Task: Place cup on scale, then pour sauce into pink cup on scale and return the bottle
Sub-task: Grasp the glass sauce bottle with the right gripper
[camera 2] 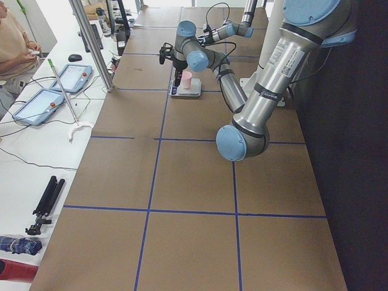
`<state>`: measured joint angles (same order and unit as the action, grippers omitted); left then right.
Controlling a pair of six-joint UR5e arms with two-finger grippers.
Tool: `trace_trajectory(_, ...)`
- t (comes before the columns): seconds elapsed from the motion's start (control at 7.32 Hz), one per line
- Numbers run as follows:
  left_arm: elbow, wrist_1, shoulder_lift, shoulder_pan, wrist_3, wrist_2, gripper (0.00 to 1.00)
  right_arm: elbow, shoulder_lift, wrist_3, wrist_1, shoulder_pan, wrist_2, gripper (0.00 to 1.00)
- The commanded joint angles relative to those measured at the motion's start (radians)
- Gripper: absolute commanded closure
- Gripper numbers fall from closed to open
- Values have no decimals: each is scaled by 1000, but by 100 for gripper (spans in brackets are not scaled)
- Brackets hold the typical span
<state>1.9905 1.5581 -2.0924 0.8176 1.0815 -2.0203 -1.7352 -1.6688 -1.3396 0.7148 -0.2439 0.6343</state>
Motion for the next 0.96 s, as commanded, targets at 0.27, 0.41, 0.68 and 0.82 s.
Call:
trace_trajectory(0.27, 4, -1, 0, 0, 0, 0, 27, 19, 37, 5, 0, -17, 4, 5)
trace_trajectory(0.41, 5, -3, 0, 0, 2, 0, 27, 26, 38, 3, 0, -21, 5, 7)
trace_trajectory(0.68, 5, -3, 0, 3, 2, 0, 27, 32, 38, 3, 0, -22, 5, 39)
trace_trajectory(0.82, 7, -4, -2, 5, 2, 0, 27, 33, 38, 3, 0, -22, 5, 76)
